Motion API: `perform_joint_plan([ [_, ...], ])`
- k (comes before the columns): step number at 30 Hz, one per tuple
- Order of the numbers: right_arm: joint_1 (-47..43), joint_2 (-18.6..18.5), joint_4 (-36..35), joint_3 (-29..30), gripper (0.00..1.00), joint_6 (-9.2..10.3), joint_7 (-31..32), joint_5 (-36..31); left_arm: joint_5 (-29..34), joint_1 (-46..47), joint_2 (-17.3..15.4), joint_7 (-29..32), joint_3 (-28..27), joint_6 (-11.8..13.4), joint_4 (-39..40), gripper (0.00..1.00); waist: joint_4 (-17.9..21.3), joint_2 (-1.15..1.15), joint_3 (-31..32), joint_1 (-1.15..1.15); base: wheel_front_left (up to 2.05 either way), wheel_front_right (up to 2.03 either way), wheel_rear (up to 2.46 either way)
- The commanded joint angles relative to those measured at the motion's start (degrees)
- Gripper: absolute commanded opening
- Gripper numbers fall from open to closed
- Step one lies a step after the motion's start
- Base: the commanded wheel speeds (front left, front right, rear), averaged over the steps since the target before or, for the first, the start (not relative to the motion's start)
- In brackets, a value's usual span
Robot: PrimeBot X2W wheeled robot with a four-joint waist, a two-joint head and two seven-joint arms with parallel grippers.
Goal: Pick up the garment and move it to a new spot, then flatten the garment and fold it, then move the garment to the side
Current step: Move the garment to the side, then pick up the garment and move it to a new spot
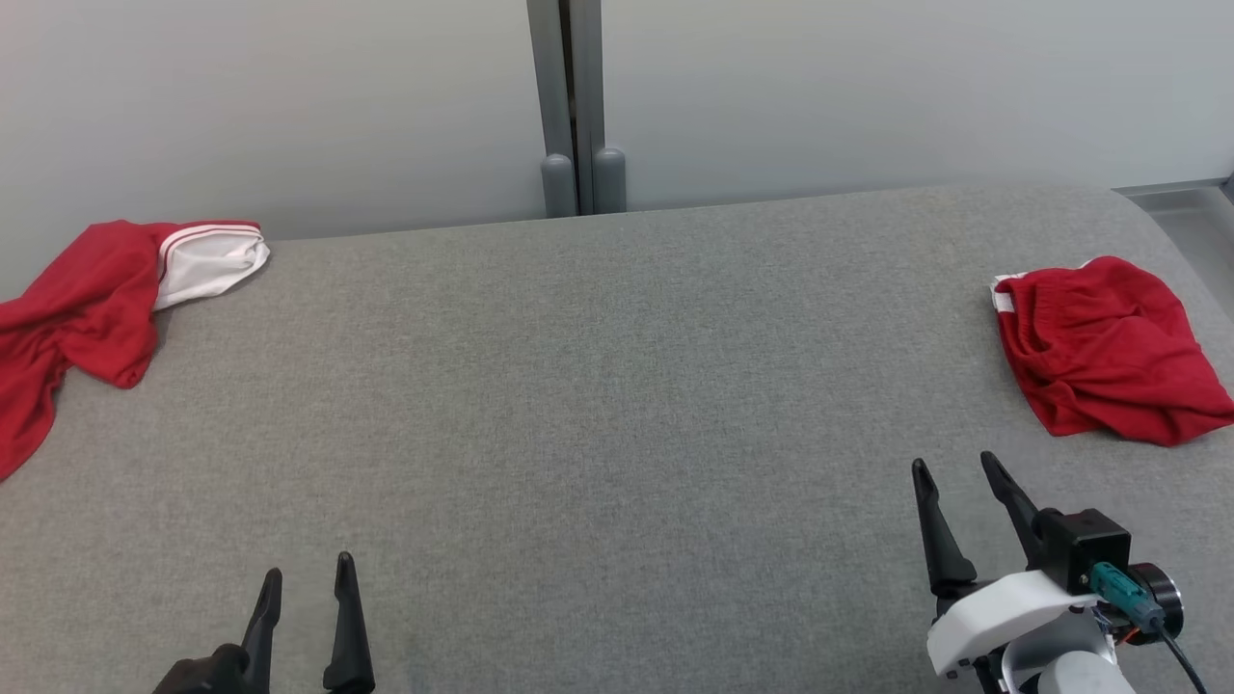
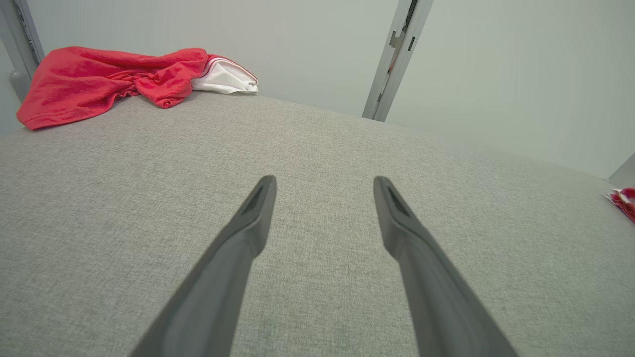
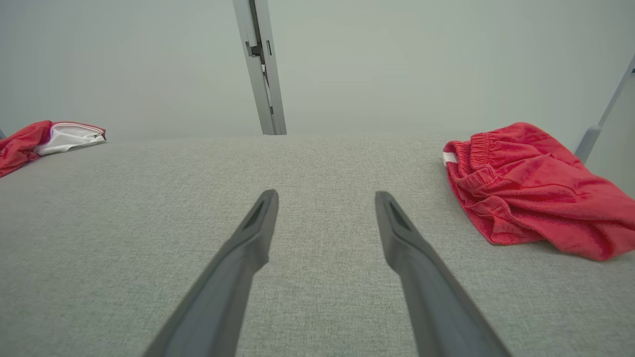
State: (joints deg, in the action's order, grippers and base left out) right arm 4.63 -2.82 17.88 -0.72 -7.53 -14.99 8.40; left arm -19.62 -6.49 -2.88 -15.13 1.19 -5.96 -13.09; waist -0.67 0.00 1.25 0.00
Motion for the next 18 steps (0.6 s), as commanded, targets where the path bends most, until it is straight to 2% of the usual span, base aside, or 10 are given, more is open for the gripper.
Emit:
perform_joint_plan([
  [1, -1.08, -0.17, -0.30, -0.34, 1.00, 0.08, -0.27, 0.55, -0.25, -0.94, -0.05, -0.01, 0.14, 0.45, 0.09, 1.00, 0.26, 0.00, 0.24, 0.00, 0.00, 0.00, 0.00],
  [13, -2.06, -0.17, -0.25, -1.46, 1.00, 0.09, -0.28, 1.29, -0.68, -0.86, -0.05, -0.01, 1.75, 0.86, 0.48, 1.00, 0.24, 0.00, 0.74, 0.00, 0.00, 0.00, 0.00],
  [18, -2.45, -0.16, -0.63, -0.96, 1.00, 0.09, -0.28, 1.29, -0.59, -0.37, -0.05, -0.02, 2.01, 0.91, 0.23, 1.00, -0.90, 0.00, 0.92, 0.00, 0.00, 0.00, 0.00],
])
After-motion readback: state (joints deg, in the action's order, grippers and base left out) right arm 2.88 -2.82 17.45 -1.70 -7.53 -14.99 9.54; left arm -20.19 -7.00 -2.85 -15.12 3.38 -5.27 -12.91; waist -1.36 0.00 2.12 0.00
